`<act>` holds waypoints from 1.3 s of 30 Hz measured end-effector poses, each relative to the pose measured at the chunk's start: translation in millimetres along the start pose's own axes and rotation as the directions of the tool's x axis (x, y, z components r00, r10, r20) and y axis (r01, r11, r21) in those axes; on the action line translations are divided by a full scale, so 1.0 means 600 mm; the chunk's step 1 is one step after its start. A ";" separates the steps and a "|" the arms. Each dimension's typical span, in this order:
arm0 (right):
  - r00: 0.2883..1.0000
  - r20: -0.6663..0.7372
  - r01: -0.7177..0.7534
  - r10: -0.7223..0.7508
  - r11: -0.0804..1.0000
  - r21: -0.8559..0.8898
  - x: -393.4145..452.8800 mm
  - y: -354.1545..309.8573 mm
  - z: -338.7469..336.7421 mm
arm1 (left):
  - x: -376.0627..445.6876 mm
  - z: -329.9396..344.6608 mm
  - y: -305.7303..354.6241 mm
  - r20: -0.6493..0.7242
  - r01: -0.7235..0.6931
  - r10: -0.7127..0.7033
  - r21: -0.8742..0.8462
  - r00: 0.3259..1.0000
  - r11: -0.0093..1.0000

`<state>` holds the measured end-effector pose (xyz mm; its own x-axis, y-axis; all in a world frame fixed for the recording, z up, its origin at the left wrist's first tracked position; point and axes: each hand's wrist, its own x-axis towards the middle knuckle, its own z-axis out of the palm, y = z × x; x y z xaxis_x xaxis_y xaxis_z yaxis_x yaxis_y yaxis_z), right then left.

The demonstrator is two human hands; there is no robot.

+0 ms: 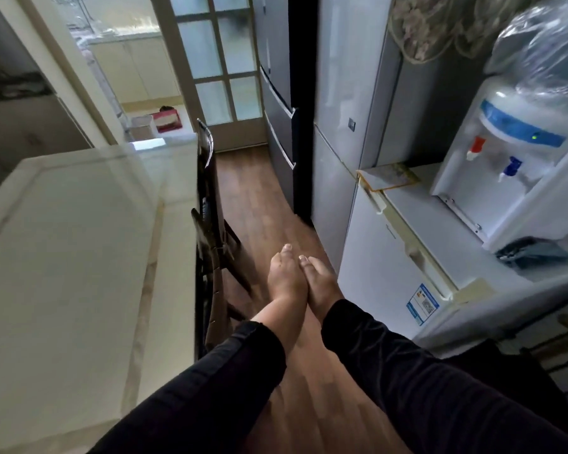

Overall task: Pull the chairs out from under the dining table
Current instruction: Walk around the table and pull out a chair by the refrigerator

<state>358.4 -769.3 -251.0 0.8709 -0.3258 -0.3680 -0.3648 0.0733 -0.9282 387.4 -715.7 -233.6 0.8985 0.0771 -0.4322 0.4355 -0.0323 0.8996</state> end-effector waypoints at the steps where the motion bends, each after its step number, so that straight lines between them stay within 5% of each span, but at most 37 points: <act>1: 0.999 0.026 -0.026 0.025 0.999 0.033 0.006 0.002 0.000 | 0.005 0.002 -0.003 -0.011 0.032 -0.033 -0.034 0.999 0.999; 14: 0.999 0.037 0.008 -0.002 0.987 -0.157 0.134 -0.044 0.021 | 0.134 0.028 0.045 -0.028 0.033 -0.036 -0.109 0.999 0.994; 26: 0.997 0.065 -0.028 0.035 0.994 -0.102 0.253 -0.096 0.071 | 0.264 0.036 0.103 0.009 0.026 -0.025 -0.131 1.000 0.991; 39: 0.956 0.282 -0.077 0.085 0.996 -0.040 0.504 -0.154 0.124 | 0.483 0.071 0.180 -0.197 0.013 -0.041 -0.139 0.979 0.990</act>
<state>679.8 -804.5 -280.6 0.8943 -0.0398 -0.4458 -0.4431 0.0607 -0.8944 697.3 -739.3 -264.5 0.8513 0.2736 -0.4476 0.4354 0.1077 0.8938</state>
